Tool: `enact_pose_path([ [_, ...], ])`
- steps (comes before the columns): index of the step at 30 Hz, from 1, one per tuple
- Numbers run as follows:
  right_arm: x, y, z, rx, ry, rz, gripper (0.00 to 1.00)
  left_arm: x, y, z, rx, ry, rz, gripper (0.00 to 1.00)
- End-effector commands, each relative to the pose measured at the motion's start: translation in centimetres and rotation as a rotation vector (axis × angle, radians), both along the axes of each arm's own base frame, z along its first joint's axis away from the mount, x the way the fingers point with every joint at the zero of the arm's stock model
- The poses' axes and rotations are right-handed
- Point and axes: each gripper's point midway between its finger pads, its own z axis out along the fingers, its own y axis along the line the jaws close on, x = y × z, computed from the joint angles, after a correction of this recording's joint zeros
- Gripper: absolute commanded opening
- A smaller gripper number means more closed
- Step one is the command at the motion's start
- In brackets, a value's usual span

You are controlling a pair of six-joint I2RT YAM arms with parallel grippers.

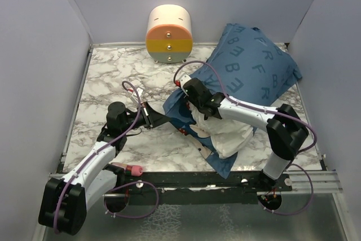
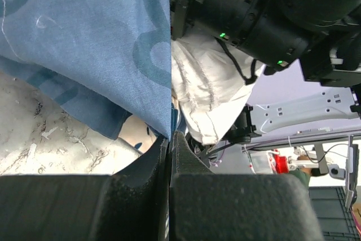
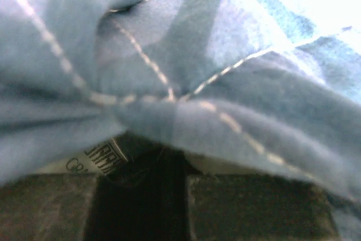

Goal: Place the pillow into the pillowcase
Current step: Stuff the pillow into the pillowcase.

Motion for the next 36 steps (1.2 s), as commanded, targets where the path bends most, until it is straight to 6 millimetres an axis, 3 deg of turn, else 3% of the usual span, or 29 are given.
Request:
enact_pose_path([
  [1,0.1,-9.7,-6.5,-0.354,0.099,-0.217,0.01,-0.8,0.0,4.7,-0.079,-0.164,-0.046,0.0],
  [3,0.3,-9.7,-7.2,-0.366,0.1,-0.23,0.01,-0.8,0.0,4.8,-0.074,-0.164,-0.044,0.0],
  [6,1.1,-10.8,-6.7,-0.384,0.066,-0.256,0.01,-1.0,0.2,4.5,-0.057,-0.155,-0.036,0.0],
  [10,1.8,-13.0,-5.5,-0.357,0.06,-0.301,0.01,-1.4,0.6,2.7,-0.03,-0.119,-0.022,0.0],
  [16,1.0,-14.5,-4.1,-0.331,0.054,-0.316,0.07,-1.9,0.9,0.1,-0.012,-0.067,-0.009,0.0],
  [19,0.6,-14.8,-3.8,-0.306,0.069,-0.314,0.12,-1.9,1.0,0.1,-0.014,-0.066,-0.006,0.0],
  [22,0.2,-14.2,-4.9,-0.279,0.107,-0.293,0.14,-1.9,0.9,1.3,-0.035,-0.088,-0.005,0.0],
  [24,-0.3,-11.5,-6.3,-0.156,0.204,-0.223,0.18,-1.8,0.9,2.1,-0.046,-0.108,-0.009,0.0],
  [26,-1.2,-7.8,-6.9,0.019,0.307,-0.136,0.3,-1.7,0.9,2.5,-0.054,-0.12,-0.002,0.0],
  [29,-2.5,-2.4,-5.3,0.266,0.409,0.023,0.45,-1.3,1.0,3.3,-0.065,-0.127,0.022,0.04],
  [33,-3.5,2.1,-0.9,0.489,0.427,0.162,0.58,-0.4,1.6,4.8,-0.075,-0.134,0.108,0.4],
  [36,-3.1,3.5,2.6,0.55,0.393,0.203,0.63,0.2,2.2,5.8,-0.089,-0.146,0.176,0.53],
])
